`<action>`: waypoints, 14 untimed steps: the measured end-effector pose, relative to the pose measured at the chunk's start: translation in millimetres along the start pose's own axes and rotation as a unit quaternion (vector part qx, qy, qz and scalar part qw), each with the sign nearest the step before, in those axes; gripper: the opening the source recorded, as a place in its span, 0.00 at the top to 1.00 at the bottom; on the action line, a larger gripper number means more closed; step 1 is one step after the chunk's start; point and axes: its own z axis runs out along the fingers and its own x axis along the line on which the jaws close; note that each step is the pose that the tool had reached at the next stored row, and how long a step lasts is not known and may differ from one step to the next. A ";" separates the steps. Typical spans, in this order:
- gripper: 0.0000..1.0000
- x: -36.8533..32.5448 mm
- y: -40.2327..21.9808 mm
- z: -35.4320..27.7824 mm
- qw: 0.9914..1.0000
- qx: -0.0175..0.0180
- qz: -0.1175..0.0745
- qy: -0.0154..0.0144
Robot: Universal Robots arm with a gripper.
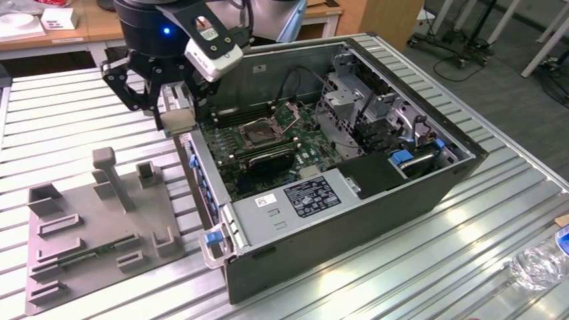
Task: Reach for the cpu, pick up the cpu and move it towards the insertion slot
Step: 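Pick up the cpu and move it towards the insertion slot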
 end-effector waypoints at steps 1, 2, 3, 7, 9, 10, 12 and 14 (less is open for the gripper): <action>0.46 -1.6 0.0 0.0 1.000 0.000 0.000 0.000; 0.46 -2.9 0.0 0.0 1.000 0.000 0.000 0.000; 0.46 -3.9 -0.1 0.0 1.000 0.000 0.000 0.000; 0.46 -4.2 -0.1 0.0 1.000 0.000 0.000 0.000; 0.46 -4.3 -0.1 0.0 1.000 0.000 0.000 0.000; 0.46 -4.3 -0.1 0.0 1.000 0.000 0.000 0.000; 0.46 -5.0 -0.1 0.0 1.000 0.000 0.000 0.000; 0.46 -6.6 -0.1 0.0 1.000 0.000 0.000 0.000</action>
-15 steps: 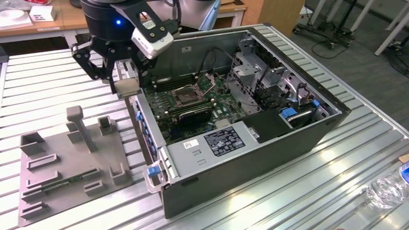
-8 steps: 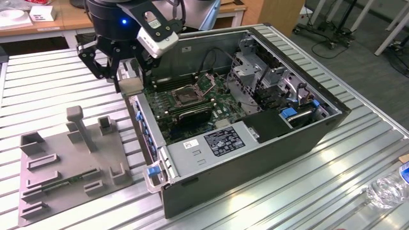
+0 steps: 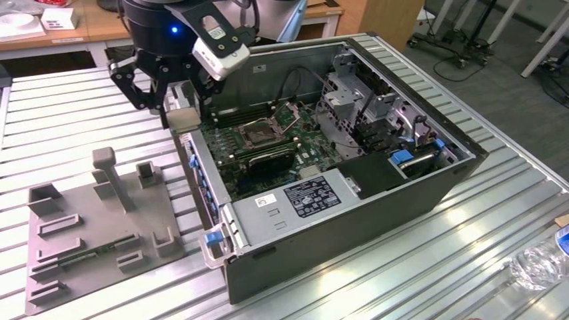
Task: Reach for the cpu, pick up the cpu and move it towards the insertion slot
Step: 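Pick up the cpu and move it towards the insertion slot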
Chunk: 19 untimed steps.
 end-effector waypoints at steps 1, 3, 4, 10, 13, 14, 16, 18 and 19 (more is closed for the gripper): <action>0.46 -1.1 0.0 0.0 1.000 0.000 0.000 0.000; 0.46 -3.6 -0.1 0.0 1.000 0.000 0.000 0.000; 0.46 -4.9 -0.1 0.1 1.000 0.000 0.000 0.000; 0.46 -13.6 -0.3 0.1 1.000 0.000 0.000 0.000; 0.46 -17.9 -0.4 0.1 1.000 0.000 0.000 0.000; 0.46 -19.3 -0.4 0.1 1.000 0.000 0.000 0.000; 0.46 -22.3 -0.4 0.1 1.000 0.000 0.000 0.000; 0.46 -25.1 -0.5 0.1 1.000 0.000 0.000 0.000; 0.46 -26.5 -0.5 0.1 1.000 0.000 0.000 0.000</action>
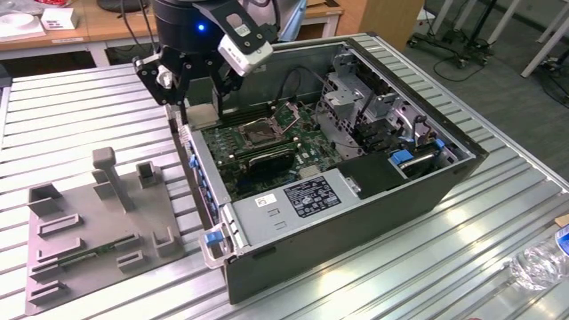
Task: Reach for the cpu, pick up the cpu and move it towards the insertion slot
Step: 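Pick up the cpu and move it towards the insertion slot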
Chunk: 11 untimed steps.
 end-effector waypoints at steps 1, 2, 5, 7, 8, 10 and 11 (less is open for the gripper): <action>0.46 -1.3 0.0 0.0 1.000 0.000 0.000 0.000; 0.46 -2.7 -0.1 0.0 1.000 0.000 0.000 0.000; 0.46 -6.5 -0.1 0.0 1.000 0.000 0.000 0.000; 0.46 -8.8 -0.2 0.0 1.000 0.000 0.000 0.000; 0.46 -10.0 -0.2 0.0 1.000 0.000 0.000 0.000; 0.46 -12.5 -0.2 0.1 1.000 0.000 0.000 0.000; 0.46 -13.8 -0.2 0.1 1.000 0.000 0.000 0.000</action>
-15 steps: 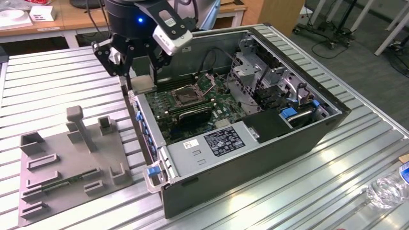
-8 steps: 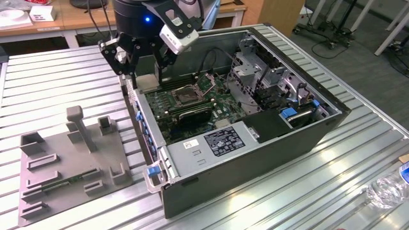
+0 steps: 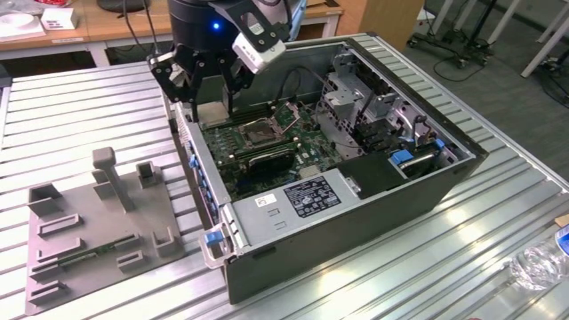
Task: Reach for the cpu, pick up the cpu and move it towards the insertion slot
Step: 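Pick up the cpu and move it towards the insertion slot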
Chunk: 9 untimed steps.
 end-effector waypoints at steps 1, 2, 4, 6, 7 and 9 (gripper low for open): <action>0.46 -1.4 0.0 0.0 1.000 0.000 0.000 0.000; 0.46 -2.8 -0.1 0.0 1.000 0.000 0.000 0.000; 0.46 -5.7 -0.1 0.0 1.000 0.000 0.000 0.000; 0.46 -8.8 -0.2 0.0 1.000 0.000 0.000 0.000; 0.46 -10.3 -0.2 0.0 1.000 0.000 0.000 0.000; 0.46 -13.3 -0.3 0.0 1.000 0.000 0.000 0.000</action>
